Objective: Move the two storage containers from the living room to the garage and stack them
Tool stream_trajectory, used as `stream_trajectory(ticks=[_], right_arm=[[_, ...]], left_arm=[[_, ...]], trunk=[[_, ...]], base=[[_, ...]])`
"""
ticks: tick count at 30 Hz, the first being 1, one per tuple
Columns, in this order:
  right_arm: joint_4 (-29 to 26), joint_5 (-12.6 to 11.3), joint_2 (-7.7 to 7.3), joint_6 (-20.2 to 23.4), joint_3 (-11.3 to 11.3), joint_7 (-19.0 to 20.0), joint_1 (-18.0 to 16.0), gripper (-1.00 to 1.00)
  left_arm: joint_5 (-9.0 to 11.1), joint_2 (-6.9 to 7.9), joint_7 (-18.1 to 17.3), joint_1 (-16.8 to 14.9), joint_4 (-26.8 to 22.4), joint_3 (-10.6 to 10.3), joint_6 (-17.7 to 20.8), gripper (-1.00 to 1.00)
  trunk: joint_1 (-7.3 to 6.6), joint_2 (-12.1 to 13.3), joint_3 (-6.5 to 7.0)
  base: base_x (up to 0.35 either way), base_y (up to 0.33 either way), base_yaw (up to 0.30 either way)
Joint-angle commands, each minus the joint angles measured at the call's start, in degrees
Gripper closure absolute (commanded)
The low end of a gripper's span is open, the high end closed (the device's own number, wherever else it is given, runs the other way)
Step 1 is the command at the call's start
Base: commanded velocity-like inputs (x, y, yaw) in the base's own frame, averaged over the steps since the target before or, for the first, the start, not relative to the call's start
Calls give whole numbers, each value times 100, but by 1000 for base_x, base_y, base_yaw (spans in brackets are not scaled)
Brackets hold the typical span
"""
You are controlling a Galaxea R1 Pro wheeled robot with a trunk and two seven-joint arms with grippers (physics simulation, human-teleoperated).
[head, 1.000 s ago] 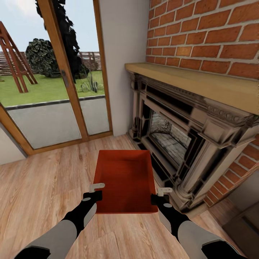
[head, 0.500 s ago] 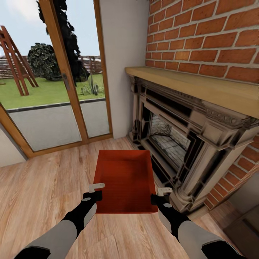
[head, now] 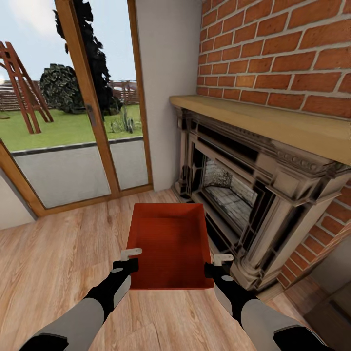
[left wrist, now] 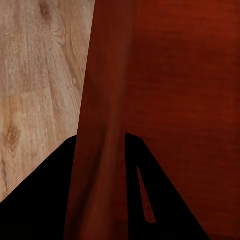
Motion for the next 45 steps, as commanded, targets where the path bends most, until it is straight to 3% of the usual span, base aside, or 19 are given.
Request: stream_trajectory(ticks=[1,45], right_arm=[[9,-54,-2,-26,55,-29,-5,100],[9,-49,-2,-26,55,-32,-5,100]], left_arm=[[15,6,68,-4,-15,-19,35,100],[15,6,68,-6,-15,-26,35,100]], trunk=[[3,-12,-2],[3,-12,392]], base=[[0,0,0],[0,0,0]])
